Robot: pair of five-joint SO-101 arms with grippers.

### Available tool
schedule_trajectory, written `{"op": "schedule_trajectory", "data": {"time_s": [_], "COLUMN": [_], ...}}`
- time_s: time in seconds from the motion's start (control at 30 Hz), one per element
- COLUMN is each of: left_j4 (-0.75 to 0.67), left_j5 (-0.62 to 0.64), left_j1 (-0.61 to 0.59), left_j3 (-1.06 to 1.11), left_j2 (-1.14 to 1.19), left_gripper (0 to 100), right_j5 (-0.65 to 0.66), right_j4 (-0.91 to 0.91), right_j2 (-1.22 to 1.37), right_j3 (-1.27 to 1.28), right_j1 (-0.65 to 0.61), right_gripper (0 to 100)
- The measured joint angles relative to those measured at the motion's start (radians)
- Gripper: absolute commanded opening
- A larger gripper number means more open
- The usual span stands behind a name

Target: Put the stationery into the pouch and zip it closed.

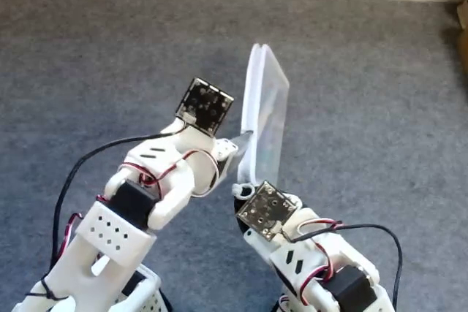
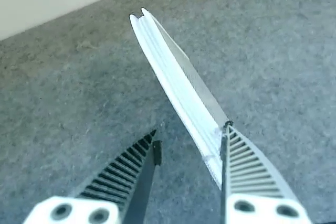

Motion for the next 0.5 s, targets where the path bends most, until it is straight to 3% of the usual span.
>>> {"op": "schedule_trajectory", "data": {"time_s": [0.3,0.5], "left_j4": [-0.003,-0.008], "left_j5": [0.0,0.005], "left_j1": [0.018,0.003], "left_j3": [0.043,0.035], "left_j2": [0.012,0.161], "left_gripper": [19,19], "right_j5": [0.0,0.0], "right_j4": [0.0,0.0], "right_j2": [0.0,0.0], "right_j3": [0.0,0.0], "right_j1": [-0.003,-0.003], "right_gripper": [0.5,0.5]}}
